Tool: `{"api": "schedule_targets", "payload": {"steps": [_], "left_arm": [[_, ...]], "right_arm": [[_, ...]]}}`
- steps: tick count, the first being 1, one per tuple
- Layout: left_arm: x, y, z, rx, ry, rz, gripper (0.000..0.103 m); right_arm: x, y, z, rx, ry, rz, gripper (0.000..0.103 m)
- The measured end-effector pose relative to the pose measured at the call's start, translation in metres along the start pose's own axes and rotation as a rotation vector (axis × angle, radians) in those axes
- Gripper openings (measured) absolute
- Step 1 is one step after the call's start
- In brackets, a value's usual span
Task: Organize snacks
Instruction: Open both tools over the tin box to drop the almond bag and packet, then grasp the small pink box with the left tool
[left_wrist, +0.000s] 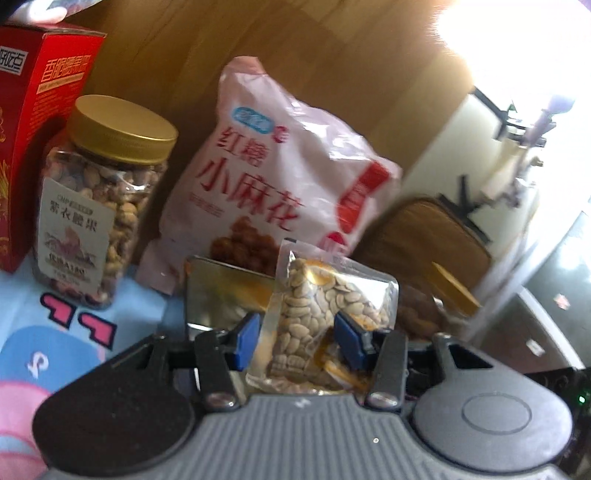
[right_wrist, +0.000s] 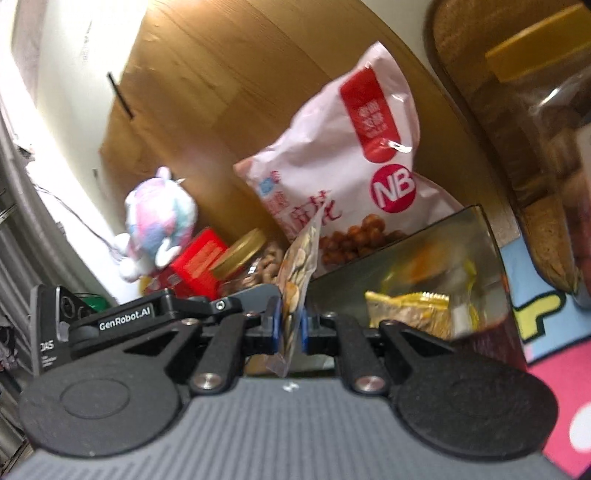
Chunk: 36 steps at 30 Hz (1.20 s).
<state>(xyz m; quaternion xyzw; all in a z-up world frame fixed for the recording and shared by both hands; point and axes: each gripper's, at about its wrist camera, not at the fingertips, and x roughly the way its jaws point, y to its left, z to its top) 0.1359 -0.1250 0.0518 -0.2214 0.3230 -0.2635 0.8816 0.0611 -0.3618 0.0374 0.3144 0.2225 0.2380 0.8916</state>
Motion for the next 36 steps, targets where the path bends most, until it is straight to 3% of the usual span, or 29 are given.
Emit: {"api": "schedule_targets", "payload": {"steps": [2,4,6,7,12,17,23,25,29,33,36], "left_arm": [[0.007,0.003,0.000,-0.003,0.000,0.036,0.047],[0.007,0.003,-0.001,-0.014,-0.006,0.047,0.061],[-0.002,0.000,-0.003,0.000,-0.024,0.032,0.069],[-0.009,-0.003,-0.005,0.020,-0.041,0.032,0.071],[-0.061,0.001,-0.020,0.053,-0.065,-0.012,0.071],[-0.085,0.023,-0.046,-0.023,0.019,-0.041,0.071],[-0.074,0.029,-0.068,-0.015,0.147,-0.009,0.071],[-0.067,0.030,-0.073,-0.005,0.188,0.026,0.071],[-0.064,0.027,-0.076,0.042,0.185,0.054,0.072],[-0.059,0.028,-0.074,0.030,0.186,0.045,0.088],[-0.055,0.017,-0.077,0.063,0.186,0.070,0.088]], "right_arm": [[0.009,-0.002,-0.002,-0.018,0.007,-0.020,0.016],[0.012,0.008,-0.003,-0.087,0.002,-0.091,0.018],[0.003,0.014,-0.005,-0.129,-0.026,-0.146,0.046],[-0.006,0.015,-0.006,-0.137,-0.049,-0.149,0.049],[-0.060,0.016,-0.025,-0.131,-0.091,-0.119,0.048],[-0.068,0.010,-0.052,-0.044,0.062,-0.067,0.048],[-0.036,0.017,-0.075,-0.007,0.268,-0.096,0.042],[-0.035,0.017,-0.077,-0.002,0.273,-0.116,0.039],[-0.041,0.017,-0.080,0.042,0.312,-0.105,0.036],[-0.036,0.020,-0.083,0.046,0.308,-0.128,0.036],[-0.027,0.013,-0.084,0.074,0.296,-0.140,0.033]]}}
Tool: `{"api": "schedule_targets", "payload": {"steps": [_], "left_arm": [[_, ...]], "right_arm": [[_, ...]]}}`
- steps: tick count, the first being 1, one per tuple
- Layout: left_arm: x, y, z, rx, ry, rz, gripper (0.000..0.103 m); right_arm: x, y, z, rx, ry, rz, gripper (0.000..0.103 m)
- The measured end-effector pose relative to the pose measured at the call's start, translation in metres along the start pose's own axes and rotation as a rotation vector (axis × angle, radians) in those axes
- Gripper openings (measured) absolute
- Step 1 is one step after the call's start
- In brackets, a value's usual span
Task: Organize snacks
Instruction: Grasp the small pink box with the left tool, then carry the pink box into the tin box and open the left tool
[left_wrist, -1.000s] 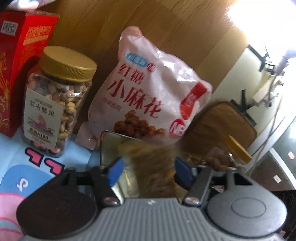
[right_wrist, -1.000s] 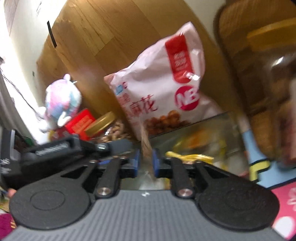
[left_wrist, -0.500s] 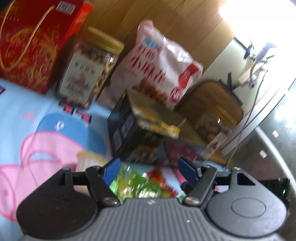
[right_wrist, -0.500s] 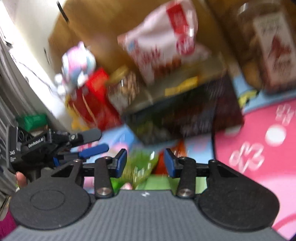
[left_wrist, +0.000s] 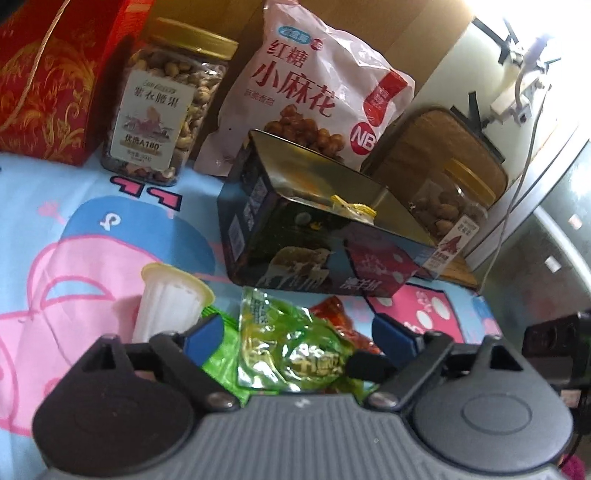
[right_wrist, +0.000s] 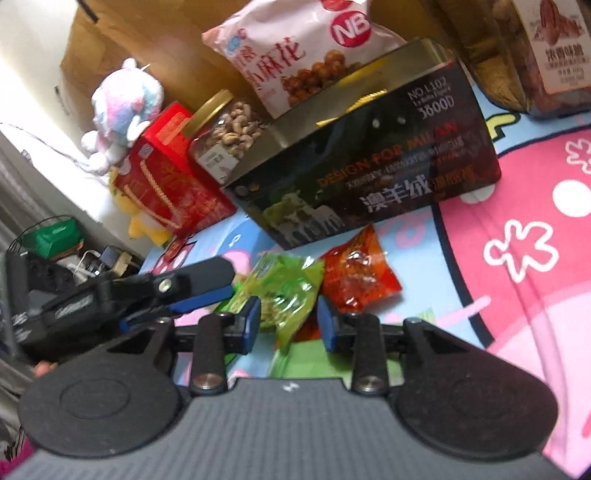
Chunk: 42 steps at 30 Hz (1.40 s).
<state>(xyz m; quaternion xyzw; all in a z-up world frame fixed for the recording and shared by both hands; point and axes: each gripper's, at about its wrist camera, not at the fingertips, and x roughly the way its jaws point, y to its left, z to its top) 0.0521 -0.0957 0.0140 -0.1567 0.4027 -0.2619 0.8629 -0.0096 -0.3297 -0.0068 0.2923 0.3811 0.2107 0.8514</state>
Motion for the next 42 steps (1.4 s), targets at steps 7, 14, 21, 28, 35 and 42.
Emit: {"api": "schedule_targets", "payload": {"steps": [7,14,21,28,35,42], "left_arm": [[-0.010,-0.001,-0.005,-0.018,-0.004,-0.093,0.052],[-0.019,-0.015,-0.012,-0.027,0.003,-0.192,0.051],[-0.042,-0.016,-0.032,0.024,0.012,-0.181,0.054],[-0.035,-0.024,-0.049,0.089,0.057,-0.178,0.060],[-0.018,-0.024,-0.068,0.070,0.090,-0.156,0.058],[-0.034,-0.042,-0.076,0.139,0.096,-0.078,0.058]], "right_arm": [[-0.020,-0.007,-0.005,0.057,-0.064,0.066,0.005],[-0.048,0.011,-0.017,-0.033,-0.154,0.005,0.004],[-0.087,0.036,-0.049,-0.221,-0.196,-0.041,0.020],[-0.098,0.044,-0.102,-0.440,-0.146,-0.204,0.041],[-0.089,0.047,-0.116,-0.539,-0.149,-0.302,0.039],[-0.090,0.065,-0.124,-0.629,-0.155,-0.327,0.034]]}}
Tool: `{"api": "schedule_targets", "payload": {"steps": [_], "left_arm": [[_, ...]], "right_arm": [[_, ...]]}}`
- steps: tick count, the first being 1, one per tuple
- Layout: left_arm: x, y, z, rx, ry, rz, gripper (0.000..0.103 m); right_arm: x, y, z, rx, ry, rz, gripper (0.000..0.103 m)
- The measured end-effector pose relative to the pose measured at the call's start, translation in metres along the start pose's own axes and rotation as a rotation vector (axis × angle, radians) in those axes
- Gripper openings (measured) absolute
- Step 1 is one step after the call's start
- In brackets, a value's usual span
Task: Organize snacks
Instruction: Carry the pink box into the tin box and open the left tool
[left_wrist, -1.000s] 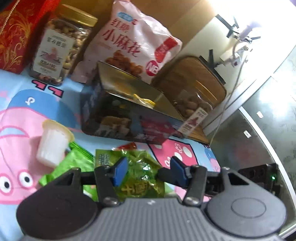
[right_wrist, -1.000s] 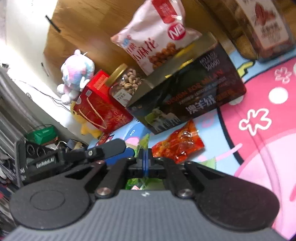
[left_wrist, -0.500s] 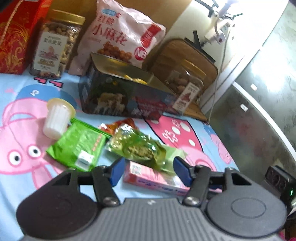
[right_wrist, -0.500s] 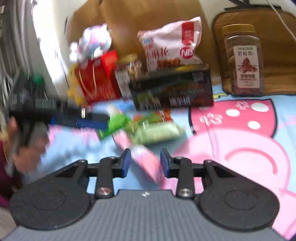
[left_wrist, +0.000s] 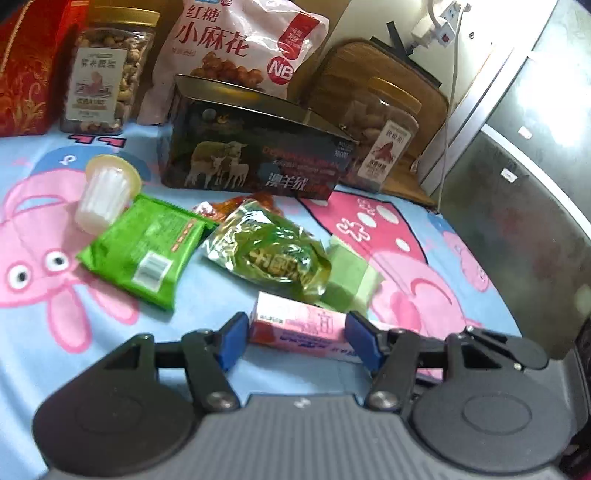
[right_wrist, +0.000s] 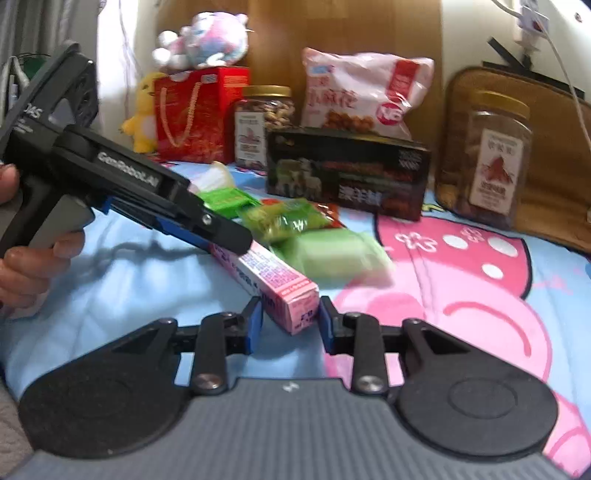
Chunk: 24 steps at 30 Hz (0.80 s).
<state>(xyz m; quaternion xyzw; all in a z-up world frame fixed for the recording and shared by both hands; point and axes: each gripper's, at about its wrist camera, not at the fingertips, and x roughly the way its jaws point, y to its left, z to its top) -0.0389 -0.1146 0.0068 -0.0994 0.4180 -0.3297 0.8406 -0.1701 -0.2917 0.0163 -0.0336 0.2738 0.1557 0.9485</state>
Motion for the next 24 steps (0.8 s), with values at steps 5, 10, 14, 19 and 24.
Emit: {"api": "schedule_targets", "payload": {"steps": [5,10,14,19,24], "left_arm": [[-0.035,0.001,0.019,0.004,-0.047,-0.037,0.058],[-0.043,0.001,0.077,0.007,-0.229,-0.011,0.058],[-0.013,0.011,0.124,-0.047,-0.315,0.060,0.058],[0.029,0.037,0.153,-0.146,-0.303,0.109,0.058],[0.049,0.049,0.160,-0.162,-0.279,0.121,0.058]], "right_arm": [[-0.007,-0.020,0.019,0.084,-0.061,0.129,0.034],[0.016,-0.048,0.067,0.082,-0.195,0.133,0.034],[0.060,-0.069,0.101,0.093,-0.248,0.083,0.034],[0.103,-0.088,0.120,0.111,-0.225,0.048,0.034],[0.122,-0.091,0.119,0.101,-0.212,0.016,0.038]]}}
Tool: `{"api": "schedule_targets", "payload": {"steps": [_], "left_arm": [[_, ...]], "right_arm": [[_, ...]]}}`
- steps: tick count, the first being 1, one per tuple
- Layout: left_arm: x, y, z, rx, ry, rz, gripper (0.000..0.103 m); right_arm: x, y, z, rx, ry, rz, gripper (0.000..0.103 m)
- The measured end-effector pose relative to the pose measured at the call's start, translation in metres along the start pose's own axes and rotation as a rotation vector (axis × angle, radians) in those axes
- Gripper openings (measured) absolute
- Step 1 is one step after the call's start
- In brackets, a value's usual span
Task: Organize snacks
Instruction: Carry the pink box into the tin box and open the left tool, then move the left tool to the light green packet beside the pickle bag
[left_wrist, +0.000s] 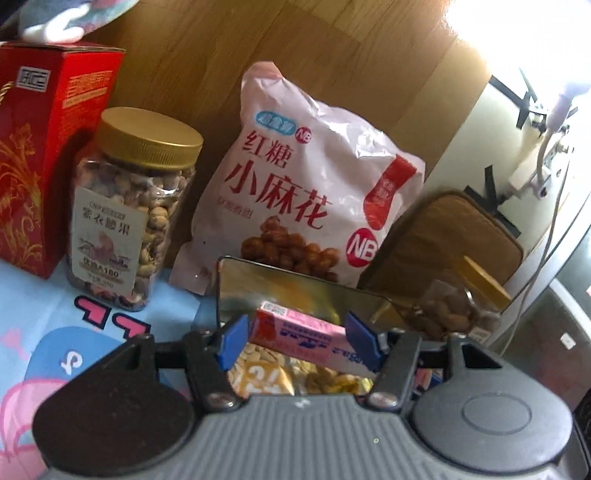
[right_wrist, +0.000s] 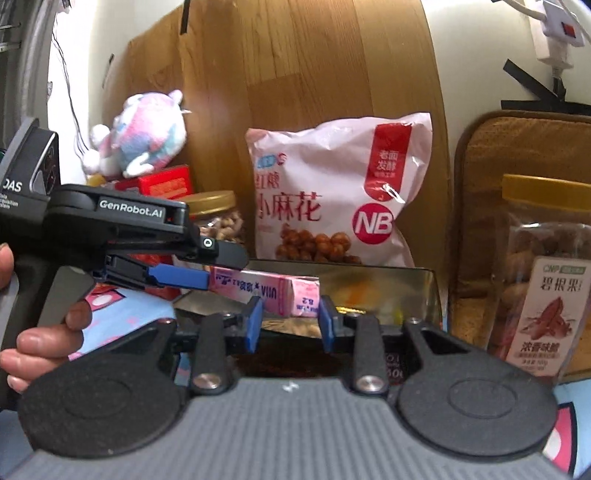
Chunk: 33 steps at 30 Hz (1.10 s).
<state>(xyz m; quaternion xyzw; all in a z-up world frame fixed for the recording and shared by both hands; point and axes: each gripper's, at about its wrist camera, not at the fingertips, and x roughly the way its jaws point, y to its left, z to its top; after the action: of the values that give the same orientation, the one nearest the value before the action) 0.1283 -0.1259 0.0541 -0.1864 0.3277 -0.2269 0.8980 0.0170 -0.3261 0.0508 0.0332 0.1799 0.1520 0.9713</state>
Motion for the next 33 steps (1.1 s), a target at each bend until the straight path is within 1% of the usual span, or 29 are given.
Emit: {"api": "schedule_targets", "payload": {"steps": [1,2,3,4,6,8,9,11,13,14,17,19,22,24,25,26,27,30,31,33], "left_arm": [[0.003,-0.002,-0.001,0.011,0.009,-0.007,0.061],[0.005,-0.005,-0.002,0.026,0.011,0.001,0.062],[0.005,-0.006,-0.003,0.039,0.009,0.011,0.065],[0.003,-0.008,-0.005,0.058,0.003,0.016,0.067],[-0.007,-0.009,-0.008,0.073,-0.004,0.003,0.067],[-0.020,-0.006,-0.011,0.060,-0.003,-0.032,0.067],[-0.030,-0.004,-0.016,0.053,0.001,-0.055,0.067],[-0.048,0.001,-0.025,0.039,0.004,-0.099,0.068],[-0.065,0.007,-0.038,0.008,0.033,-0.150,0.069],[-0.072,0.010,-0.044,-0.007,0.041,-0.172,0.069],[-0.094,0.015,-0.065,-0.031,0.049,-0.216,0.069],[-0.102,0.016,-0.079,-0.048,0.079,-0.243,0.069],[-0.110,0.016,-0.097,-0.064,0.110,-0.266,0.069],[-0.110,0.017,-0.109,-0.078,0.136,-0.270,0.069],[-0.110,0.018,-0.114,-0.085,0.147,-0.271,0.069],[-0.109,0.020,-0.118,-0.097,0.161,-0.269,0.069],[-0.109,0.022,-0.122,-0.109,0.171,-0.265,0.069],[-0.106,0.030,-0.132,-0.148,0.199,-0.255,0.069],[-0.106,0.033,-0.135,-0.161,0.206,-0.251,0.069],[-0.107,0.037,-0.140,-0.179,0.219,-0.242,0.069]], "right_arm": [[0.002,0.001,-0.001,-0.010,-0.010,-0.019,0.038],[0.005,0.001,-0.002,-0.018,-0.017,-0.039,0.046],[0.005,0.001,-0.002,-0.019,-0.018,-0.051,0.051],[0.005,0.000,-0.002,-0.013,-0.022,-0.056,0.052],[-0.002,-0.002,-0.004,0.006,-0.036,-0.063,0.052],[-0.015,-0.006,-0.008,0.048,-0.047,-0.068,0.051],[-0.023,-0.009,-0.010,0.086,-0.047,-0.051,0.051],[-0.035,-0.016,-0.019,0.179,-0.013,0.009,0.051],[-0.042,-0.022,-0.029,0.273,0.046,0.052,0.051],[-0.045,-0.025,-0.035,0.326,0.083,0.075,0.049],[-0.051,-0.026,-0.049,0.414,0.141,0.136,0.042],[-0.053,-0.022,-0.056,0.430,0.169,0.145,0.042],[-0.051,-0.011,-0.061,0.407,0.225,0.114,0.042],[-0.051,-0.007,-0.063,0.400,0.236,0.106,0.042],[-0.052,-0.005,-0.063,0.393,0.237,0.104,0.038],[-0.054,-0.003,-0.064,0.389,0.242,0.109,0.024],[-0.054,-0.001,-0.064,0.389,0.254,0.124,0.012],[-0.063,0.006,-0.069,0.381,0.268,0.142,0.010],[-0.066,0.009,-0.069,0.379,0.269,0.155,0.008],[-0.071,0.016,-0.070,0.380,0.276,0.190,0.008]]}}
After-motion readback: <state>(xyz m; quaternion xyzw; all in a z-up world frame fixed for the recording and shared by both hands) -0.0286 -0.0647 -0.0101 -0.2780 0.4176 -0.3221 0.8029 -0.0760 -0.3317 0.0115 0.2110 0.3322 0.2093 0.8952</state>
